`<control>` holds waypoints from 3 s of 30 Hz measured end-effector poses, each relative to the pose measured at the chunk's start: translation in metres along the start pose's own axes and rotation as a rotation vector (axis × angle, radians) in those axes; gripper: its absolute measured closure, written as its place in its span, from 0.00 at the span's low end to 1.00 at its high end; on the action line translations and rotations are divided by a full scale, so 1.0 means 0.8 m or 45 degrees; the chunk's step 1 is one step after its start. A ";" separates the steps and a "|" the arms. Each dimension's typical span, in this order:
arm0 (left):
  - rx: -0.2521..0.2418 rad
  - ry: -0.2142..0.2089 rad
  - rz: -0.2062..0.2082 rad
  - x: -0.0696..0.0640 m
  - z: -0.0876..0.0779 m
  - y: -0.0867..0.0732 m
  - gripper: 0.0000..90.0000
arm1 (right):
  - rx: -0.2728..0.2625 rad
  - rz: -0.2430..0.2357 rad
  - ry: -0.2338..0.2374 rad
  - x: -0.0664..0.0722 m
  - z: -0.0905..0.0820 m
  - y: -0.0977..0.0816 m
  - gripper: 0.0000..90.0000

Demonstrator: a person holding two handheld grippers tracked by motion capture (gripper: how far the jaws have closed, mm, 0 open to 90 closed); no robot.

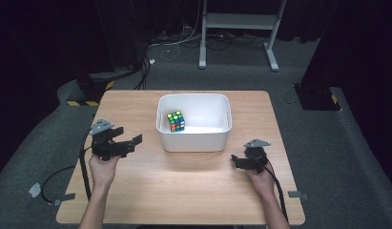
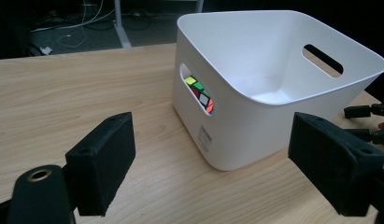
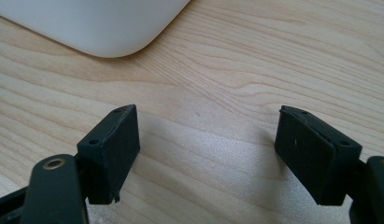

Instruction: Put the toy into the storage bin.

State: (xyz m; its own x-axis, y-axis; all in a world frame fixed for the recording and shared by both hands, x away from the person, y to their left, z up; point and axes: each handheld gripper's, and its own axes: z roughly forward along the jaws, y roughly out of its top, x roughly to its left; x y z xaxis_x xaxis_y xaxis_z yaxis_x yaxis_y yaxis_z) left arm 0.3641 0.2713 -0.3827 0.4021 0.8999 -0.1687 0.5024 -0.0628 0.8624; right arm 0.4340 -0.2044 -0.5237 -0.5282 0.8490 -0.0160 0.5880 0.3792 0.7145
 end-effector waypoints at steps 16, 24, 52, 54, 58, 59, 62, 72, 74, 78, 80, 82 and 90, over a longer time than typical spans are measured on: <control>-0.004 -0.026 -0.026 0.001 -0.001 -0.009 0.17 | 0.000 -0.001 -0.001 0.000 0.000 0.000 0.24; -0.008 -0.036 -0.041 0.002 -0.003 -0.013 0.17 | 0.000 -0.001 -0.001 0.000 0.000 0.000 0.24; -0.009 -0.019 -0.067 0.008 -0.007 -0.030 0.17 | 0.000 0.001 -0.001 0.000 0.000 0.000 0.24; -0.008 -0.020 -0.068 0.009 -0.006 -0.031 0.17 | -0.001 0.000 -0.002 0.000 0.000 0.000 0.24; -0.013 -0.015 -0.074 0.010 -0.007 -0.035 0.17 | 0.000 0.001 -0.001 0.000 0.000 0.000 0.24; -0.013 -0.014 -0.078 0.010 -0.007 -0.036 0.17 | -0.001 0.000 -0.002 0.000 0.000 0.000 0.24; -0.012 -0.014 -0.082 0.011 -0.007 -0.038 0.17 | -0.001 0.000 -0.002 0.000 0.000 0.000 0.24; -0.018 -0.011 -0.106 0.014 -0.008 -0.046 0.17 | -0.001 0.000 -0.002 0.000 0.000 0.000 0.24; -0.020 -0.011 -0.114 0.015 -0.008 -0.048 0.17 | -0.001 0.001 -0.002 0.000 0.000 0.000 0.24; -0.018 -0.009 -0.119 0.016 -0.008 -0.051 0.17 | 0.000 0.002 -0.001 0.000 0.000 0.000 0.24; -0.021 -0.011 -0.124 0.016 -0.008 -0.052 0.18 | 0.000 0.002 -0.001 0.000 0.000 0.000 0.24; -0.021 -0.012 -0.127 0.016 -0.008 -0.053 0.18 | -0.001 0.001 -0.002 0.000 0.000 0.000 0.24; -0.006 0.010 -0.113 0.014 -0.006 -0.057 0.17 | -0.001 0.001 -0.002 0.000 0.000 0.000 0.24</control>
State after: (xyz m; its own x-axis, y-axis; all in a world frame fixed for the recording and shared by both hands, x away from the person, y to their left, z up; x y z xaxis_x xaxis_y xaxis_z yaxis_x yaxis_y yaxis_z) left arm 0.3421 0.2862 -0.4219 0.3506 0.9051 -0.2407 0.5319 0.0190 0.8466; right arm 0.4339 -0.2042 -0.5238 -0.5265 0.8500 -0.0165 0.5881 0.3782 0.7149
